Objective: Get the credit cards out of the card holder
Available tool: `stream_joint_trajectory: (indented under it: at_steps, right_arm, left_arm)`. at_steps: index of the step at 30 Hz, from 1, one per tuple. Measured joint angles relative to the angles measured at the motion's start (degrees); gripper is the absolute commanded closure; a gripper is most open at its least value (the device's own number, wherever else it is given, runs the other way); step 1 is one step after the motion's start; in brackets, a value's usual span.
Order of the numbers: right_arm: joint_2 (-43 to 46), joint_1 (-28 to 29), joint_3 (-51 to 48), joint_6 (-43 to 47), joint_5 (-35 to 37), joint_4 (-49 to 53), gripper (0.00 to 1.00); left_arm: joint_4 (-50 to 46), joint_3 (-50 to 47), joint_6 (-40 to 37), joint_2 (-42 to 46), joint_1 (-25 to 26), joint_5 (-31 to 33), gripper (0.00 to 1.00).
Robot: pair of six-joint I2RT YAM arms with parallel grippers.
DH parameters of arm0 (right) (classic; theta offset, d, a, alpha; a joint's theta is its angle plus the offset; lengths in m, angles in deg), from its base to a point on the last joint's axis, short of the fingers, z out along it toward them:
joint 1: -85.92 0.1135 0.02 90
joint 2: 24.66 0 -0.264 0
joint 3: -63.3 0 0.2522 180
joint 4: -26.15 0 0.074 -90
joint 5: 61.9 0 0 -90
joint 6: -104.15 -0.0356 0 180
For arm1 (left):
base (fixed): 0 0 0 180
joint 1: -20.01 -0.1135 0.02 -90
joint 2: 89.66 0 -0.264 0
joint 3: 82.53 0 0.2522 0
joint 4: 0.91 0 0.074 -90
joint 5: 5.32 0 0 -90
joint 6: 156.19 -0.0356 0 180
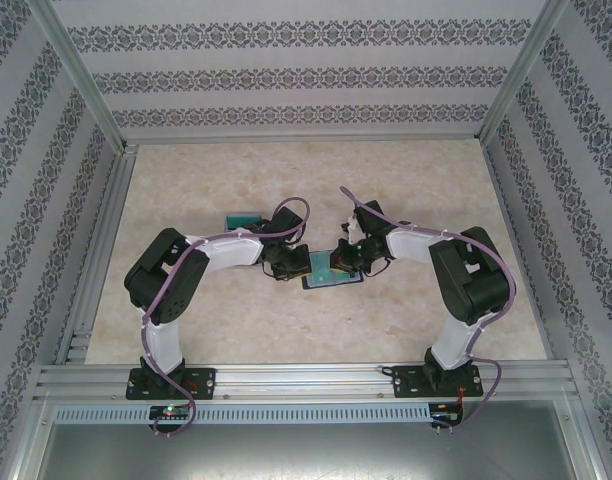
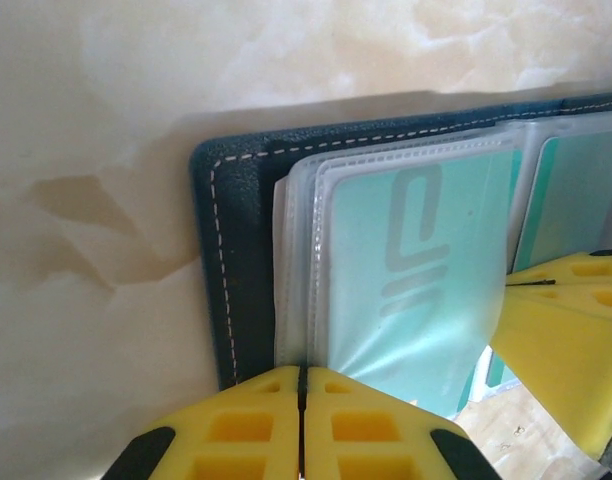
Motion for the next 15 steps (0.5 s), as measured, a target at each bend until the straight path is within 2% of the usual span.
stream_joint_trajectory:
  at_steps: [10,15]
  right_arm:
    - [0.5,-1.8,-0.9,0.4,-0.5,0.1,1.00]
    - [0.5,-1.8,-0.9,0.4,-0.5,0.0,1.00]
  left_arm:
    - [-0.4,0.2,0.0,0.0,0.3,0.1,0.93]
    - [-2.1,1.1,-0.3,0.0,0.3,0.4,0.88]
